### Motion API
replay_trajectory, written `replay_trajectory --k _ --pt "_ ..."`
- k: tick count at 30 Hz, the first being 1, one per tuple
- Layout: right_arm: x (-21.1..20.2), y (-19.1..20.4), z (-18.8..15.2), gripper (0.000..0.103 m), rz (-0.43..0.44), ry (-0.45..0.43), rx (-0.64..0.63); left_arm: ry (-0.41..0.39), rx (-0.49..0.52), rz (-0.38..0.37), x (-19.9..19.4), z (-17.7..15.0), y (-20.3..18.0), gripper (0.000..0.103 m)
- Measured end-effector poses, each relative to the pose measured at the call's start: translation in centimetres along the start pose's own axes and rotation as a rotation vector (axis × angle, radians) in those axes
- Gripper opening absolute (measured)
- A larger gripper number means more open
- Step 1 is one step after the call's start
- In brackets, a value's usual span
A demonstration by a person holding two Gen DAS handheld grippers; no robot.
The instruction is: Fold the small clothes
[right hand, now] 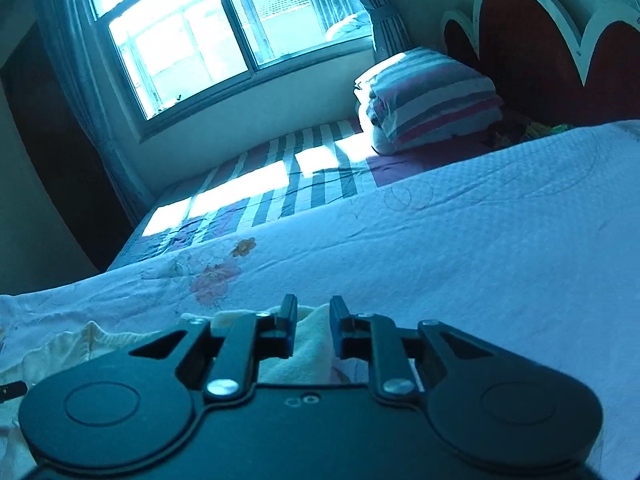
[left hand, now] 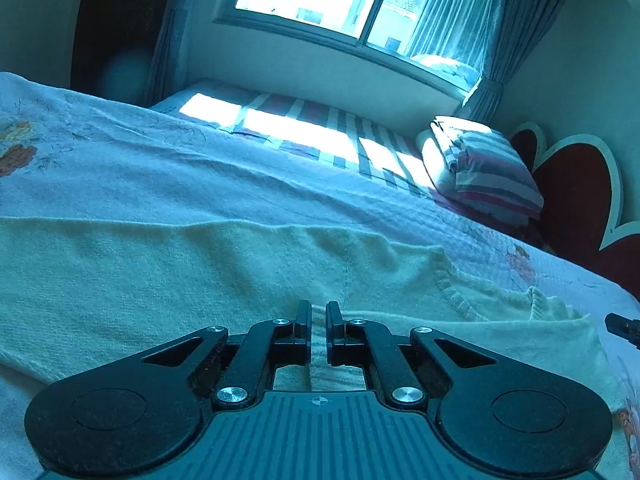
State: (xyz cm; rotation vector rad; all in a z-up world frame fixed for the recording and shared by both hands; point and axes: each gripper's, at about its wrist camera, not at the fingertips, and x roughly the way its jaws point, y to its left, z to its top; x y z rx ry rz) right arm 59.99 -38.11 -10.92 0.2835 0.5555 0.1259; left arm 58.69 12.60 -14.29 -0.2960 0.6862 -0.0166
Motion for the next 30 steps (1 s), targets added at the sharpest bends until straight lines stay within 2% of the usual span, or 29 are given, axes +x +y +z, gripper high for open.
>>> replay_trajectory --k 1,2,3,5,6,7,8,9,10,12,15,16,18,21,24,30 --pt "-0.3 0.4 -0.6 0.018 0.003 0.016 -0.025 0.032 0.015 0.017 0.7 -0.4 -0.1 0.004" --pt "-0.1 0.7 -1.4 0.018 0.003 0.061 -0.047 -0.003 0.041 0.027 0.7 -0.9 -0.3 0.007" --pt "0.8 1.1 -2.3 0.018 -0.024 0.135 -0.083 -0.004 0.053 0.029 0.6 -0.9 -0.4 0.007" --pt "0.5 1.7 -3.2 0.021 -0.066 0.119 -0.139 0.004 0.009 0.01 -0.5 -0.2 0.3 0.008" --pt "-0.1 2.0 -3.1 0.022 -0.075 0.131 -0.13 -0.023 -0.027 0.001 -1.5 -0.1 1.1 0.018" --pt "-1.2 2.4 -2.8 0.023 -0.064 0.099 -0.125 -0.05 -0.057 0.008 -2.5 -0.2 1.8 0.035" --pt "-2.6 2.8 -2.7 0.023 -0.049 0.056 -0.13 -0.088 -0.094 0.042 -4.1 -0.5 3.0 0.087" --pt "-3.6 3.1 -2.8 0.026 -0.039 0.038 -0.137 -0.147 -0.122 0.096 -5.6 -1.0 4.1 0.102" --pt "-4.7 3.5 -3.0 0.029 -0.024 0.029 -0.144 -0.181 -0.137 0.119 -6.6 -1.4 5.1 0.102" --pt "-6.1 3.8 -3.4 0.032 -0.003 0.038 -0.146 -0.188 -0.187 0.124 -9.0 -2.3 8.4 0.102" --pt "-7.8 4.2 -4.7 0.033 0.003 0.068 -0.141 -0.224 -0.348 0.168 -11.9 -4.0 14.7 0.1" --pt "-8.2 4.2 -5.2 0.033 0.005 0.078 -0.136 -0.237 -0.407 0.183 -12.7 -4.4 16.9 0.096" --pt "-9.0 4.7 -6.4 0.033 -0.007 0.105 -0.134 -0.245 -0.514 0.198 -13.7 -4.9 21.0 0.075" --pt "-9.9 5.4 -7.7 0.034 -0.031 0.13 -0.121 -0.291 -0.664 0.215 -14.7 -5.4 27.4 0.068" --pt "-10.4 6.6 -8.4 0.034 -0.048 0.139 -0.093 -0.304 -0.726 0.197 -14.5 -5.0 31.4 0.06" --pt "-11.1 10.2 -8.8 0.035 -0.055 0.124 -0.1 -0.25 -0.735 0.125 -11.6 -3.0 35.3 0.06"
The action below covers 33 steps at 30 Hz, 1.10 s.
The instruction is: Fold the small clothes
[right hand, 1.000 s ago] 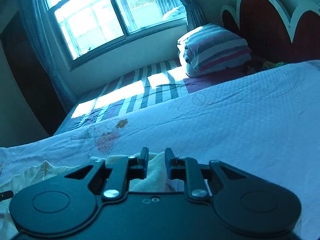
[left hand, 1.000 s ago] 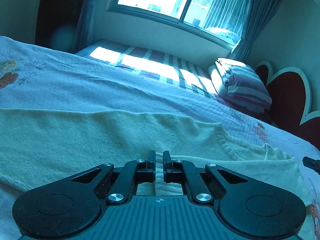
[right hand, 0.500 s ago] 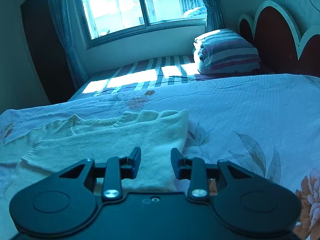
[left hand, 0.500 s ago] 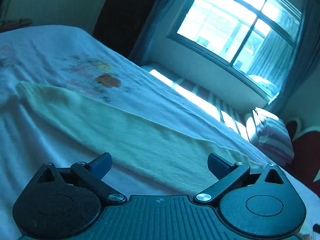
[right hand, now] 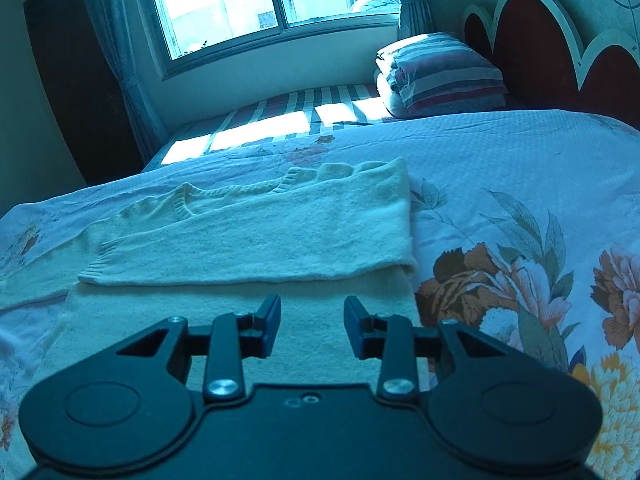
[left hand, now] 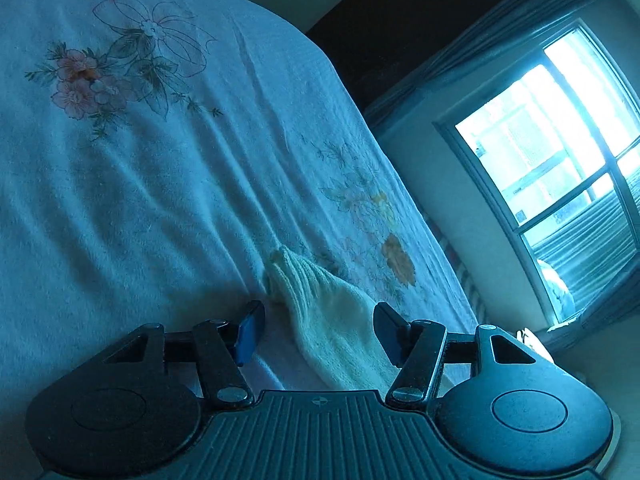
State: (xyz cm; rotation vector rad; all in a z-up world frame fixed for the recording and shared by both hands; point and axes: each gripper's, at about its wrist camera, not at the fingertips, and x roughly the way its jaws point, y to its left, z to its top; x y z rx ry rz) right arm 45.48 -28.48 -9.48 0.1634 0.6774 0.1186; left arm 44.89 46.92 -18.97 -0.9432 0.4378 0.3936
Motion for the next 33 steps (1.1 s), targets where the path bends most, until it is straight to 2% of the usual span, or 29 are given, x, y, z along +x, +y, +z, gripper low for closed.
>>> replay_trajectory --k 1,2,3,4,5,7,10,15,16,18,22,28,33 --pt "-0.2 0.6 0.1 0.035 -0.001 -0.006 -0.001 0.013 0.006 -0.007 0.7 0.4 -0.1 0.059" --pt "-0.3 1.0 0.1 0.035 -0.002 -0.012 -0.001 0.028 0.008 -0.009 1.3 0.8 -0.1 0.047" --pt "-0.6 1.5 0.1 0.036 -0.002 -0.02 0.0 0.051 0.007 -0.008 1.9 1.1 0.0 0.023" --pt "-0.8 1.9 0.1 0.036 -0.005 -0.025 0.003 0.073 0.003 0.004 2.3 1.0 0.0 0.005" --pt "-0.9 2.2 0.1 0.036 -0.007 -0.028 0.005 0.085 -0.018 0.014 3.0 1.1 0.4 0.002" --pt "-1.1 2.6 0.1 0.036 -0.011 -0.032 0.013 0.055 -0.045 0.008 3.2 1.4 0.8 0.002" --pt "-1.4 2.5 -0.1 0.036 -0.022 -0.034 0.036 0.006 -0.014 -0.035 2.4 1.5 -0.4 0.002" --pt "-2.1 0.1 -0.4 0.036 -0.06 -0.04 0.128 -0.025 0.198 -0.195 1.3 0.6 -9.0 0.002" --pt "-2.2 -0.5 -0.5 0.036 -0.069 -0.042 0.153 -0.017 0.25 -0.246 1.2 -0.3 -11.8 0.002" --pt "-2.3 -1.8 -0.8 0.036 -0.088 -0.044 0.197 0.001 0.352 -0.296 1.5 -2.3 -16.4 0.002" --pt "-2.7 -4.6 -1.0 0.038 -0.114 -0.057 0.25 0.055 0.498 -0.381 2.2 -8.6 -24.6 0.002" --pt "-3.6 -9.0 -0.7 0.038 -0.107 -0.083 0.267 0.174 0.65 -0.472 3.1 -21.2 -35.1 0.002" --pt "-4.3 -13.9 -0.8 0.038 -0.096 -0.09 0.301 0.263 0.796 -0.476 4.2 -31.0 -40.9 0.002"
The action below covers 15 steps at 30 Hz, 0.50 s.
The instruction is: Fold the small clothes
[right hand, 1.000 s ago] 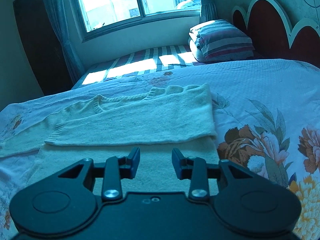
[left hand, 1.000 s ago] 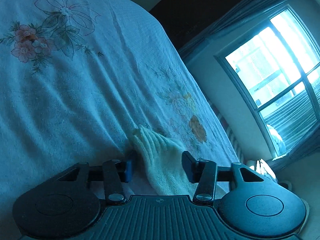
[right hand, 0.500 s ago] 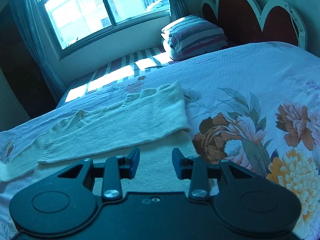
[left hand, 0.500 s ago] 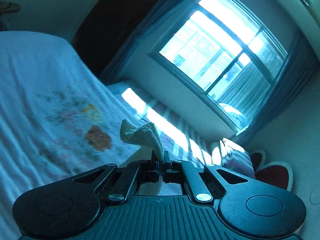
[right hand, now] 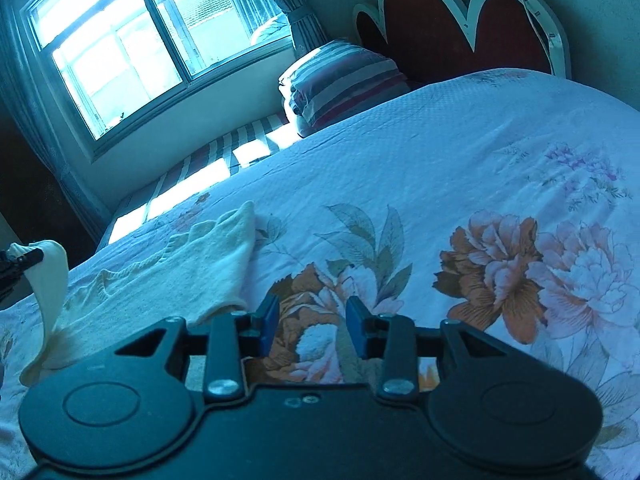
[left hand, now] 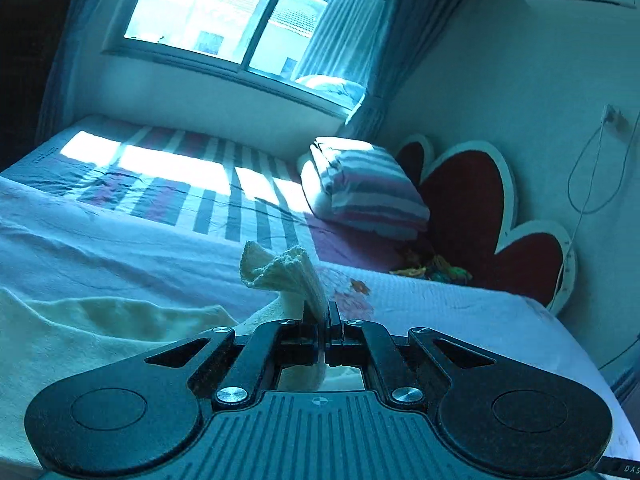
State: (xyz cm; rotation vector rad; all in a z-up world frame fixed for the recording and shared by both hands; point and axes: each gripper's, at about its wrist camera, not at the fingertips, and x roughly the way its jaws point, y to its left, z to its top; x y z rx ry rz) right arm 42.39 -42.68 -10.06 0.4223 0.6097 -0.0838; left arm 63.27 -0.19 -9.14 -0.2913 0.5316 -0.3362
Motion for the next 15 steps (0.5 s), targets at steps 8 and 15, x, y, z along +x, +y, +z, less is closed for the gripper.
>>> replay_trajectory --k 8,15 --pt "0.1 -6.1 0.4 0.038 -0.003 0.025 0.036 0.111 0.201 -0.015 4.8 -4.9 -10.0 0.002" --pt "-0.3 -9.5 0.1 0.038 -0.027 0.035 0.072 0.176 0.307 -0.027 6.4 -7.2 -13.2 0.002"
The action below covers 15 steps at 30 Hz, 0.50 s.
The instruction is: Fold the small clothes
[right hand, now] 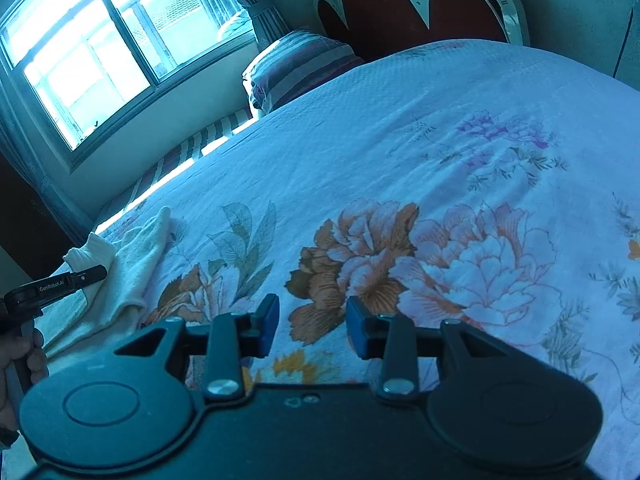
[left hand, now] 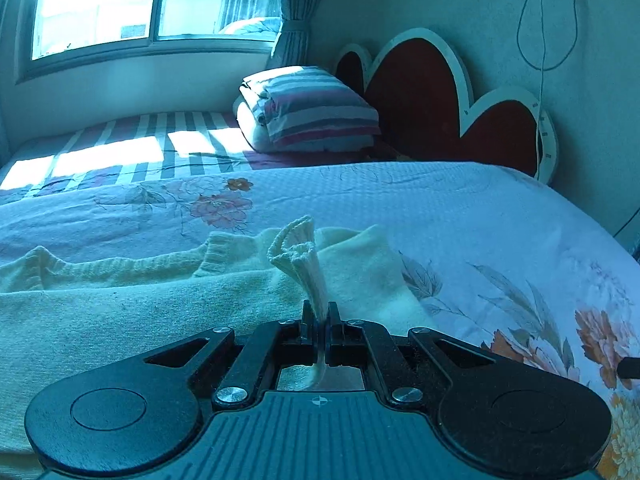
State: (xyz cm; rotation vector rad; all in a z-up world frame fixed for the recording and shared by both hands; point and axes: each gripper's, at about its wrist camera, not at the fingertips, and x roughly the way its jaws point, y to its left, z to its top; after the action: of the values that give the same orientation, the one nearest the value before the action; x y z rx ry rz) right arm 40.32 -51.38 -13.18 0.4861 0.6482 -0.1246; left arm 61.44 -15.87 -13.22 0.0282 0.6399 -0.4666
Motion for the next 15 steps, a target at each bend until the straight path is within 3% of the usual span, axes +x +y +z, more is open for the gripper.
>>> replay_trajectory --k 2,3,4,5,6,10,15 --pt "-0.1 -0.3 -0.1 0.038 0.0 0.004 0.007 0.023 0.072 0.001 0.6 -0.1 -1.4 0.002" --pt "-0.2 -0.3 -0.1 0.038 0.001 0.004 0.007 0.024 0.106 0.004 0.4 -0.1 -2.2 0.011" --pt "-0.3 -0.3 -0.1 0.039 0.001 0.004 0.006 0.024 0.127 -0.013 0.2 -0.1 -2.7 0.028" --pt "-0.4 -0.2 -0.1 0.039 0.001 0.005 0.005 0.017 0.135 -0.067 -0.4 -0.1 -3.2 0.067" --pt "-0.4 0.0 -0.1 0.039 0.003 0.005 0.004 -0.012 0.127 -0.094 -1.3 -0.2 -3.4 0.077" --pt "-0.4 1.8 0.5 0.039 0.034 -0.003 -0.004 -0.062 -0.001 -0.064 -5.7 -1.3 -0.6 0.077" --pt "1.4 7.1 1.4 0.039 0.138 -0.019 -0.045 -0.104 -0.2 0.176 -12.9 -6.4 9.3 0.077"
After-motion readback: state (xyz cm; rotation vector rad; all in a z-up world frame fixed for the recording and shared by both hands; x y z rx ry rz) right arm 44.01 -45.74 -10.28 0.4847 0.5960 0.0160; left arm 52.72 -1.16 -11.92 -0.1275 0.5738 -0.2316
